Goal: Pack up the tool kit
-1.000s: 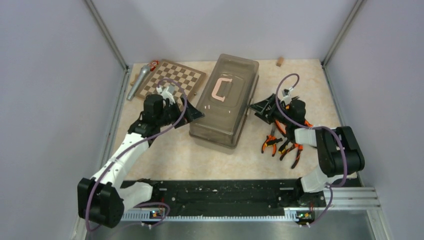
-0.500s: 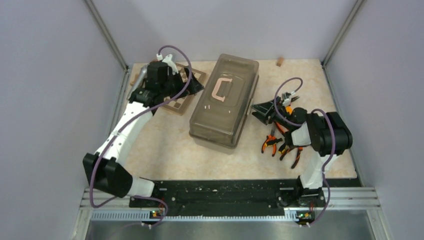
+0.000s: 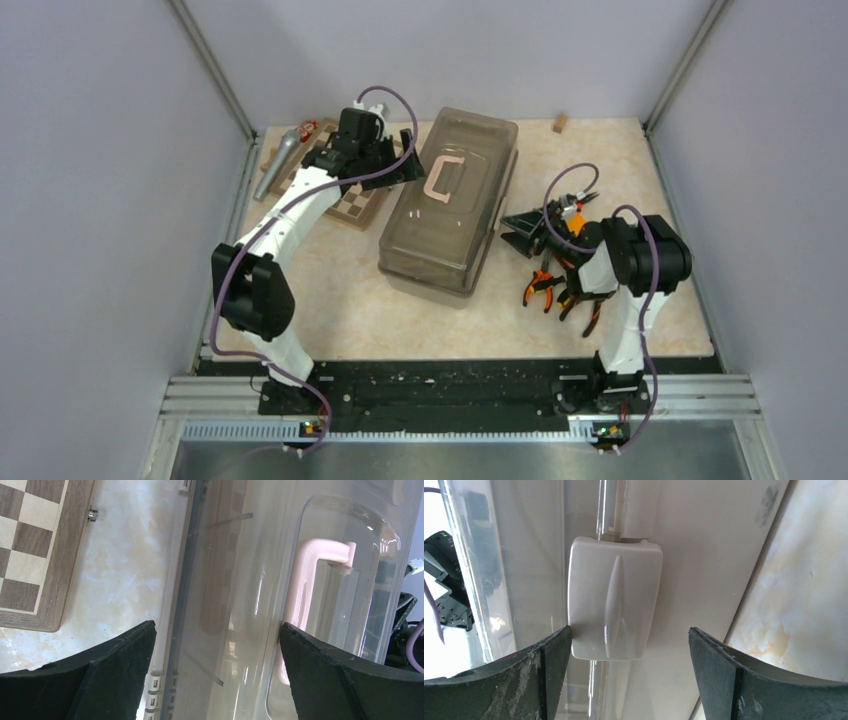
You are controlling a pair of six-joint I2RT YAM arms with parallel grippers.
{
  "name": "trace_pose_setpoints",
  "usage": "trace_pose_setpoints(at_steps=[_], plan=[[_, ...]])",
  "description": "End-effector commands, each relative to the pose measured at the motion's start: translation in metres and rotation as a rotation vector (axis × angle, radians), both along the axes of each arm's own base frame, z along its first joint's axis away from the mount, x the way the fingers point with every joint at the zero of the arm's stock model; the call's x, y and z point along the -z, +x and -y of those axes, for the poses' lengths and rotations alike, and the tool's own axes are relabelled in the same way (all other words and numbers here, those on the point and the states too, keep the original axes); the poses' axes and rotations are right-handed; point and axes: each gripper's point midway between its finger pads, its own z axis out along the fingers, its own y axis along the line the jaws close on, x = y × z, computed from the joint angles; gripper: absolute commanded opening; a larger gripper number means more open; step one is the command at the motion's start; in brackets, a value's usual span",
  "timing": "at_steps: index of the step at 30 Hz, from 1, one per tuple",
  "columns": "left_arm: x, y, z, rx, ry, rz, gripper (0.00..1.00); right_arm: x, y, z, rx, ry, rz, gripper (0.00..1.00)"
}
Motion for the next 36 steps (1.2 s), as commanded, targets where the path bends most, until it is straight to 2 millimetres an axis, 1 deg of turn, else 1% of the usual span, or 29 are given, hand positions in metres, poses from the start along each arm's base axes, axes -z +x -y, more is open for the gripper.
trace_pose_setpoints(at_steps=[1,7,9,11,12,14,17,19,20,24,27,32,36], plan=[[0.011,-0.001,0.002,0.007,0.035,-0.030,0.98,-0.033,-0.001,0.000,-0.016,-0.005,0.245,0.84],[0.030,-0.006,0.000,0.004,0.059,-0.072,0.98,-0.043,0.008,-0.002,-0.022,-0.004,0.287,0.79],[0.036,-0.007,0.000,0.005,0.064,-0.087,0.98,-0.050,0.009,-0.004,-0.035,0.001,0.308,0.79],[0.037,-0.008,0.001,0.003,0.059,-0.100,0.98,-0.060,0.009,-0.007,-0.049,0.007,0.335,0.79],[0.033,-0.010,0.003,0.011,0.045,-0.102,0.98,-0.064,0.009,-0.007,-0.048,0.009,0.347,0.80],[0.017,-0.009,0.010,0.018,-0.004,-0.081,0.98,-0.072,0.009,-0.006,-0.043,0.015,0.363,0.81],[-0.009,-0.006,0.018,0.026,-0.073,-0.031,0.98,-0.074,0.011,-0.006,-0.040,0.025,0.358,0.82],[-0.011,-0.006,0.021,0.033,-0.087,-0.028,0.98,-0.073,0.013,-0.006,-0.036,0.026,0.355,0.83],[-0.007,-0.007,0.021,0.035,-0.086,-0.041,0.98,-0.073,0.014,-0.007,-0.039,0.026,0.356,0.83],[0.020,-0.019,0.025,0.056,-0.096,-0.132,0.98,-0.072,0.014,-0.013,-0.051,0.029,0.356,0.84],[0.032,-0.025,0.028,0.058,-0.121,-0.177,0.98,-0.067,0.016,-0.015,-0.044,0.033,0.341,0.85],[0.039,-0.027,0.027,0.058,-0.115,-0.188,0.98,-0.049,0.015,-0.015,-0.037,0.020,0.299,0.84],[0.044,-0.029,0.024,0.051,-0.106,-0.202,0.98,-0.045,0.014,-0.017,-0.050,0.007,0.307,0.82]])
